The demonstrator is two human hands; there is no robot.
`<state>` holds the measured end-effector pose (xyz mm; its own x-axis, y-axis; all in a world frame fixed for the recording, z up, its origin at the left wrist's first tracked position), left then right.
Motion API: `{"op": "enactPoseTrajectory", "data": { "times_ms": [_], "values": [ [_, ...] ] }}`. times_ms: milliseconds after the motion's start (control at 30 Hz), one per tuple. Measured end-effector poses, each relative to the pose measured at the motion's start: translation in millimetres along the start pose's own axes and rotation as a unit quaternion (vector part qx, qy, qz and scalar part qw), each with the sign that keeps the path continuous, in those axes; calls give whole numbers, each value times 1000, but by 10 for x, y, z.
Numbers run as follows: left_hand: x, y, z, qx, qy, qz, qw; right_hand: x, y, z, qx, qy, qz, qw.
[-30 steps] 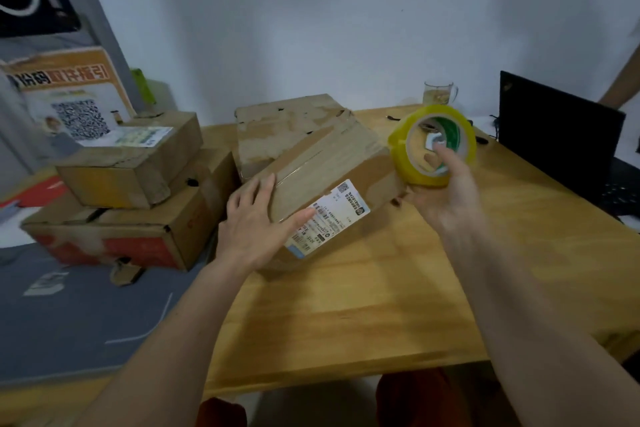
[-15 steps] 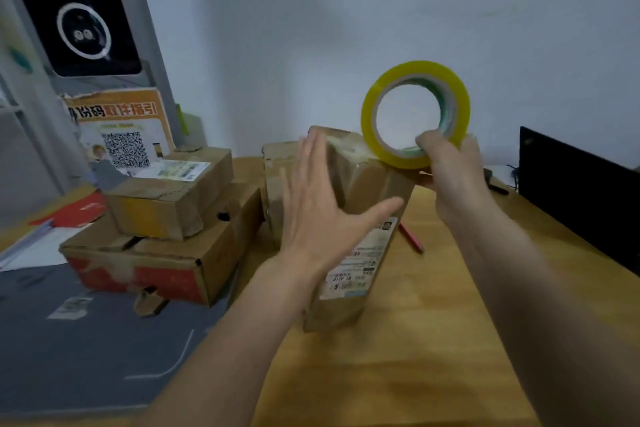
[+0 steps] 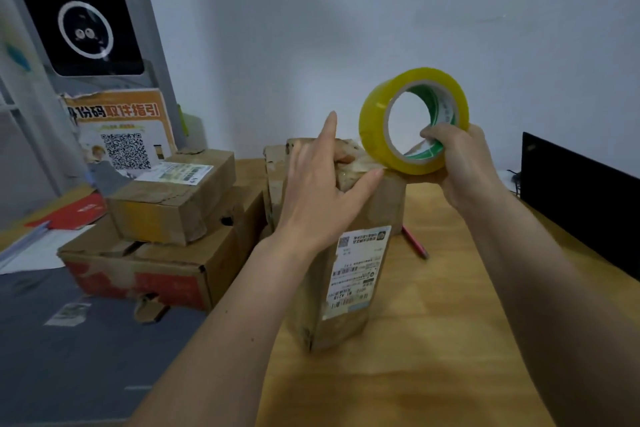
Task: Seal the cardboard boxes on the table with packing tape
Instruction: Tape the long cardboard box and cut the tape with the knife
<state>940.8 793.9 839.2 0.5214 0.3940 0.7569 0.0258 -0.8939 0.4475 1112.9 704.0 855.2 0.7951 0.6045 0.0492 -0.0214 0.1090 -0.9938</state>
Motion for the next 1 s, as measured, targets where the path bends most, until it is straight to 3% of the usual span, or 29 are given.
{"op": "enactPoseTrajectory", "data": {
  "times_ms": [267, 467, 733, 1000],
  "values": [
    [70, -13, -154, 15, -30, -63, 997, -44, -14, 111, -2, -35, -48, 998],
    [67, 125, -141, 113, -21, 13, 993, -14, -47, 74, -39, -56, -46, 997],
    [102, 50, -96, 77, -122, 4, 990, 33, -163, 22, -74, -118, -61, 988],
    [42, 25, -191, 43, -135, -8, 990, 73, -98, -94, -72, -126, -49, 988]
  ]
}}
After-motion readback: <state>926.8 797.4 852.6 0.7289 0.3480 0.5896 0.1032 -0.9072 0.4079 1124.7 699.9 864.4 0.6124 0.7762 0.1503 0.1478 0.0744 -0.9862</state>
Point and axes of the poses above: each hand's wrist, its own x-axis towards the middle knuckle, its own z-axis out of the palm, y = z × x, the point moved 7 cm from there along x, towards the middle knuckle, and after that the axes turned 14 degrees about z, right-handed, at the moved point
